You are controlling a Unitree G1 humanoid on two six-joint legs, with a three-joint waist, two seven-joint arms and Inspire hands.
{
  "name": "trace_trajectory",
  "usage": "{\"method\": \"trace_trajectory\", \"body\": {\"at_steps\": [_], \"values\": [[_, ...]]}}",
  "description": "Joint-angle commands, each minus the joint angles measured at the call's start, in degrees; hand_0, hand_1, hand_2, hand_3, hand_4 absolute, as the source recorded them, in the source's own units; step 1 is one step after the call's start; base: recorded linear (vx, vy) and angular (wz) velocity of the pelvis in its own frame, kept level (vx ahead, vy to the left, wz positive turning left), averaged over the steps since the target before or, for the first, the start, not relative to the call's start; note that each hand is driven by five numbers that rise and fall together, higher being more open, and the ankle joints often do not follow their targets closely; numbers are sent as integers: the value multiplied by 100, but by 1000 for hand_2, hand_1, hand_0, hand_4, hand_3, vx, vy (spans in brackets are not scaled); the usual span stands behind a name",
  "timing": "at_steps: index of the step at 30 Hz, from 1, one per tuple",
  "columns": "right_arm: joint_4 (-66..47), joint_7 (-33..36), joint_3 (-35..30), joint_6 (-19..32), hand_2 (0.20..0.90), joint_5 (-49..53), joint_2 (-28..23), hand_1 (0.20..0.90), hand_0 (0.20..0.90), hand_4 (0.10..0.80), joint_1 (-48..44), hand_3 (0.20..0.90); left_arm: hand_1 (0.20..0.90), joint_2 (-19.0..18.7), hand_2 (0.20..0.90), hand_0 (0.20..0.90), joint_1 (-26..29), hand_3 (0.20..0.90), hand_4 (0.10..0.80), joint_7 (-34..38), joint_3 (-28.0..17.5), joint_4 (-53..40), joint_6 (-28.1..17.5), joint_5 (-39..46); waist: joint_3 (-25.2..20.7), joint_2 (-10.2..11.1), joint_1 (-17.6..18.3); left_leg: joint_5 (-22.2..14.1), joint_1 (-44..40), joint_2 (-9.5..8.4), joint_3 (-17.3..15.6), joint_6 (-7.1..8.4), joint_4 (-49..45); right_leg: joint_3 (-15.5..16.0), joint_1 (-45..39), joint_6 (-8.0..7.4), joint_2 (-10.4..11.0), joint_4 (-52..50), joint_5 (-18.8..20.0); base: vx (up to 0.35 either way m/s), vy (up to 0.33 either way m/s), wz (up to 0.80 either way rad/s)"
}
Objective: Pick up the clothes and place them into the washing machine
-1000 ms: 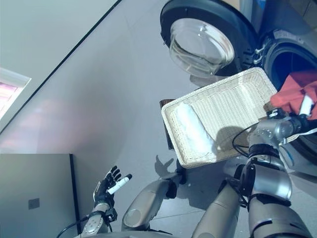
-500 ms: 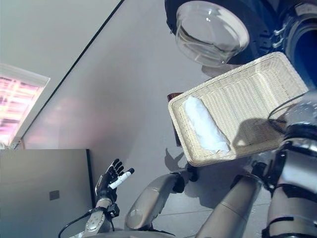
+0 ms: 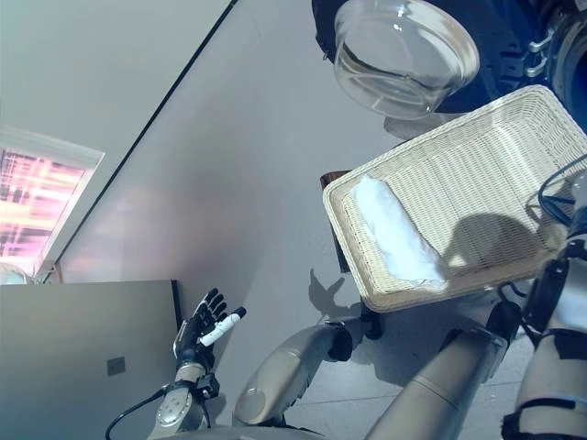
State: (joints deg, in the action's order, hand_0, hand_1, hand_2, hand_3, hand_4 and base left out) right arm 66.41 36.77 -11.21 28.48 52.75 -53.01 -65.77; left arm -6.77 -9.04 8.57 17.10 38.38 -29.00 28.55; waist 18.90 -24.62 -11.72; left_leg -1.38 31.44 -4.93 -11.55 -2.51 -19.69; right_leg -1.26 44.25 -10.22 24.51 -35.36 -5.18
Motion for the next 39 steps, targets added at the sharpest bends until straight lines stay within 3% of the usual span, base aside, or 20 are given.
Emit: {"method": "trace_trajectory", "body": {"at_steps": [1, 13, 19, 23, 28, 39], "values": [[-267, -510, 566, 81, 900, -302, -261, 900, 900, 800, 90, 900, 900, -321, 900, 900, -192, 900, 800, 49, -156, 98, -378, 391, -657, -313, -93, 279, 470, 146, 334, 735, 144, 169, -417, -155, 112, 98, -176, 0, 0, 0], [-153, -661, 434, -4, 900, -220, -41, 900, 900, 800, 198, 900, 900, -336, 900, 900, -95, 900, 800, 6, -136, 429, -319, 313, -694, -221, -120, 347, 234, 108, 416, 690, 339, 311, -743, -149, 114, 317, -128, 0, 2, 1], [-1058, -483, 633, 263, 900, -393, -712, 900, 900, 800, -80, 900, 900, -433, 900, 900, -238, 900, 800, -36, -308, 301, -342, 365, -709, -30, -67, 383, 93, 123, 429, 706, 488, 408, -899, -155, 90, 517, -22, 1, -2, 2], [-1420, -347, 591, 400, 900, -464, -833, 900, 900, 800, -5, 900, 900, -463, 900, 900, -272, 900, 800, -12, -303, 235, -344, 362, -721, 46, -19, 412, 48, 134, 442, 709, 567, 431, -949, -145, 65, 601, 19, 8, 0, 0], [-1428, -272, 460, 332, 900, -598, -363, 900, 900, 800, 319, 900, 900, -450, 900, 900, -205, 900, 800, 39, -248, 318, -340, 387, -719, 157, 21, 418, -62, 177, 393, 679, 673, 416, -1034, -152, 5, 835, 150, 3, 1, -5], [330, -979, 469, -280, 900, -261, 1034, 900, 900, 800, 847, 900, 900, -332, 900, 900, 61, 900, 800, -94, -110, 730, -258, 362, -639, 274, -97, 475, -266, 219, 456, 630, 794, 540, -1432, -105, -81, 1343, 450, -7, -6, -8]]}}
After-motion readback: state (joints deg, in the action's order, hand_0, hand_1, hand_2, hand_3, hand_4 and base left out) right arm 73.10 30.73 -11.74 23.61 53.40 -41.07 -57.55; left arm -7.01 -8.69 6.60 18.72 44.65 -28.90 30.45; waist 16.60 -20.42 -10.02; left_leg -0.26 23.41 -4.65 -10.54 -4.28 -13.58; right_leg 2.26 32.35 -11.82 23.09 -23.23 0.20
